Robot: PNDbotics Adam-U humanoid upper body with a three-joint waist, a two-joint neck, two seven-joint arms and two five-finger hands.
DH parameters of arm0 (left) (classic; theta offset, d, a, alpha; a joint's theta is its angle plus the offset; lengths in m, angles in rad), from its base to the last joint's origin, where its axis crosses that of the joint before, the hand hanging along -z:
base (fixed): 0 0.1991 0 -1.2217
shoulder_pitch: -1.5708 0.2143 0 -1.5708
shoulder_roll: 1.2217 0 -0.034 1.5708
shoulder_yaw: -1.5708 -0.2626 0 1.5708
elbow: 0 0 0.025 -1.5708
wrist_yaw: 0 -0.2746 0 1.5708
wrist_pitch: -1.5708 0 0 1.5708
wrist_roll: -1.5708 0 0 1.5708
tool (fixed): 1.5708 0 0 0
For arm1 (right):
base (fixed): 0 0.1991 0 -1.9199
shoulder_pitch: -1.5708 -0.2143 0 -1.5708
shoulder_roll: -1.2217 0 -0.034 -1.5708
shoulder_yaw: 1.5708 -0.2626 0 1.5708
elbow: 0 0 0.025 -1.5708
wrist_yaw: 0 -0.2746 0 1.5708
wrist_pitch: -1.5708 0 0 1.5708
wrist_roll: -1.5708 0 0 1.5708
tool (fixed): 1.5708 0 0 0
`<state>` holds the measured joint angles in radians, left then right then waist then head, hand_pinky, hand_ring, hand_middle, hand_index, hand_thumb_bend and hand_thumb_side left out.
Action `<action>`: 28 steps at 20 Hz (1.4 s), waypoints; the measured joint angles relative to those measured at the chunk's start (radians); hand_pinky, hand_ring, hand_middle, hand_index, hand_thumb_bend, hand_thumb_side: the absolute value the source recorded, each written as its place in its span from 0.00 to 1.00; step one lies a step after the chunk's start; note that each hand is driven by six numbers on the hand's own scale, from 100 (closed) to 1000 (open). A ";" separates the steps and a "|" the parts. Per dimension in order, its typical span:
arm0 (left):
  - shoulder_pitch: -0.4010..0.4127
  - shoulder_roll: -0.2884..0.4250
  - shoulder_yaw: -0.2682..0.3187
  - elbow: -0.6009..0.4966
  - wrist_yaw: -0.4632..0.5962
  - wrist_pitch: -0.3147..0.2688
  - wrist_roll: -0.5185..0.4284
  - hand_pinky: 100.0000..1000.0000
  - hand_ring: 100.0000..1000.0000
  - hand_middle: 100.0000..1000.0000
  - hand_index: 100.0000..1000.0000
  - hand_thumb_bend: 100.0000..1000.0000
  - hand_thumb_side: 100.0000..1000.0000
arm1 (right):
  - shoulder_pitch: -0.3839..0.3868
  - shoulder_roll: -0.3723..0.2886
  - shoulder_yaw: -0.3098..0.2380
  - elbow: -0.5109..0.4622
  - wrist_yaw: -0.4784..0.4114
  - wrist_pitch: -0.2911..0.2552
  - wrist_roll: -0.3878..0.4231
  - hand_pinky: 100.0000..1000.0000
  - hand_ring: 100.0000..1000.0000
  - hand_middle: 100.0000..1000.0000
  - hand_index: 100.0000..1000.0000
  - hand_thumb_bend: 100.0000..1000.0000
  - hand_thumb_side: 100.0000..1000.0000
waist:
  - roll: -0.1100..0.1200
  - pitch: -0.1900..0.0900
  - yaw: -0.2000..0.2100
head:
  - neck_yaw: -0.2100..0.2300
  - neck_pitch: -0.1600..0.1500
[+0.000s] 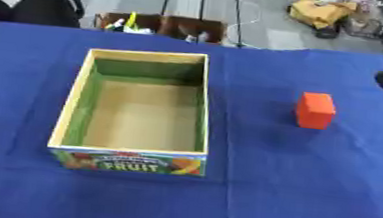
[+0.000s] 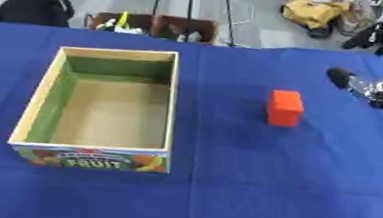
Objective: Pick up objects on the table and place them in the box.
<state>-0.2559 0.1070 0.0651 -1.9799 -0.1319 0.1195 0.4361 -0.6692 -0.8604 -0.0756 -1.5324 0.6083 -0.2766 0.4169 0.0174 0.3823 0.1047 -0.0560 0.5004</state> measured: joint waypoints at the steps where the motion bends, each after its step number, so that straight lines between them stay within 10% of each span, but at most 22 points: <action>1: 0.000 0.000 0.000 0.000 0.000 0.000 0.000 0.19 0.63 0.50 0.41 0.00 0.84 | -0.015 -0.003 0.007 0.024 0.005 -0.014 0.013 0.69 0.79 0.74 0.80 0.39 0.73 | -0.001 0.000 0.002 | -0.002 0.000; 16: 0.004 0.008 -0.006 0.000 0.000 0.006 -0.006 0.19 0.63 0.50 0.41 0.00 0.84 | -0.215 0.019 0.080 0.311 0.056 -0.076 0.303 0.77 0.87 0.82 0.91 0.20 0.43 | -0.013 0.000 0.019 | -0.030 0.000; 28: 0.006 0.008 -0.011 0.000 0.000 0.008 -0.012 0.19 0.63 0.50 0.41 0.00 0.84 | -0.315 0.086 0.116 0.439 0.189 -0.054 0.405 0.73 0.86 0.90 0.96 0.51 0.44 | -0.023 0.002 0.034 | -0.051 -0.004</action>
<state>-0.2502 0.1154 0.0537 -1.9799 -0.1323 0.1271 0.4244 -0.9846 -0.7744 0.0408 -1.0937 0.7968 -0.3302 0.8218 -0.0053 0.3840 0.1386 -0.1073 0.4965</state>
